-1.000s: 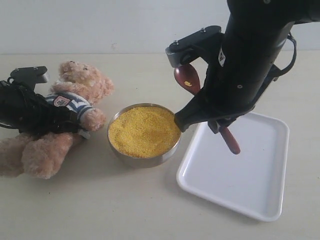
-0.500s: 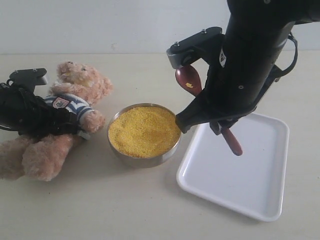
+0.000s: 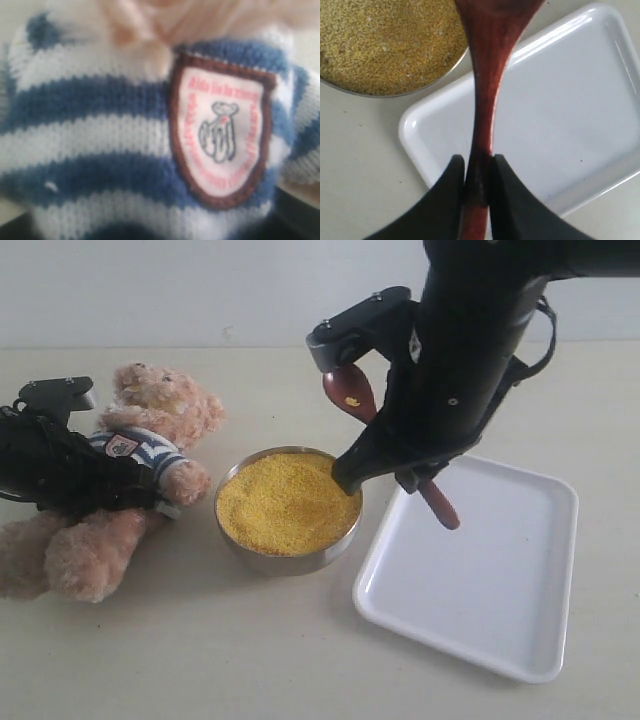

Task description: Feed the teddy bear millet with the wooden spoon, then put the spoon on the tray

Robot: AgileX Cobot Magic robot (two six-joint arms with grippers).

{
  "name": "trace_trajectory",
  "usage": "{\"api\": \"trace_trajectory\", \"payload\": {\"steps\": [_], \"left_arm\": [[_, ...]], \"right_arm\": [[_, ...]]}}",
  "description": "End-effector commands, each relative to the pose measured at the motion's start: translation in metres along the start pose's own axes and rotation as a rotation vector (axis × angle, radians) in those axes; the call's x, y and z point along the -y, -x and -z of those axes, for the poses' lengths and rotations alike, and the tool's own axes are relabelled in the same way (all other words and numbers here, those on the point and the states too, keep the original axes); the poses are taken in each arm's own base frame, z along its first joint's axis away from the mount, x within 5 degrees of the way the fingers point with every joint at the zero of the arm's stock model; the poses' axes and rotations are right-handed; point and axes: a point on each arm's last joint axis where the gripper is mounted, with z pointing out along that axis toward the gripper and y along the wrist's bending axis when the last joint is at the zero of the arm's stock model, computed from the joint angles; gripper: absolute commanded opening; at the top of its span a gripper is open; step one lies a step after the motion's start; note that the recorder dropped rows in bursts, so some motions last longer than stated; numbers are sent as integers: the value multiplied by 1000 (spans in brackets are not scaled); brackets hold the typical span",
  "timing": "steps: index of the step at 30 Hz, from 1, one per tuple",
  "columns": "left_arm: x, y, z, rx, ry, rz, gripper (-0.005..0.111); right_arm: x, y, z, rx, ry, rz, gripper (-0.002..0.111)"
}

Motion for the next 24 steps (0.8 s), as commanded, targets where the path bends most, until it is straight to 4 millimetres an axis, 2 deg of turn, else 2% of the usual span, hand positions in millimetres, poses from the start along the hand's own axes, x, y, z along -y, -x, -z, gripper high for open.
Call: {"api": "trace_trajectory", "payload": {"steps": [1, 4, 7, 12, 14, 16, 19, 24], "left_arm": [[1, -4, -1, -20, -11, -2, 4], [0, -4, -1, -19, -10, -2, 4], [0, -4, -1, -19, -10, -2, 4], [0, -4, -1, -19, -10, -2, 4], [0, -4, -1, -19, -10, -2, 4], [0, -4, -1, -19, -10, -2, 4], [0, -4, -1, -19, -10, -2, 4], [0, -4, -1, -19, -10, -2, 4]], "right_arm": [[7, 25, -7, -103, -83, 121, 0], [12, 52, -18, -105, -154, 237, 0], [10, 57, -23, -115, -151, 335, 0], [24, 60, -23, -159, -349, 553, 0], [26, 61, -23, -165, -364, 575, 0], [16, 61, -28, -171, -334, 608, 0], [-12, 63, -39, -196, -338, 753, 0], [-22, 67, -47, -223, -449, 861, 0]]}}
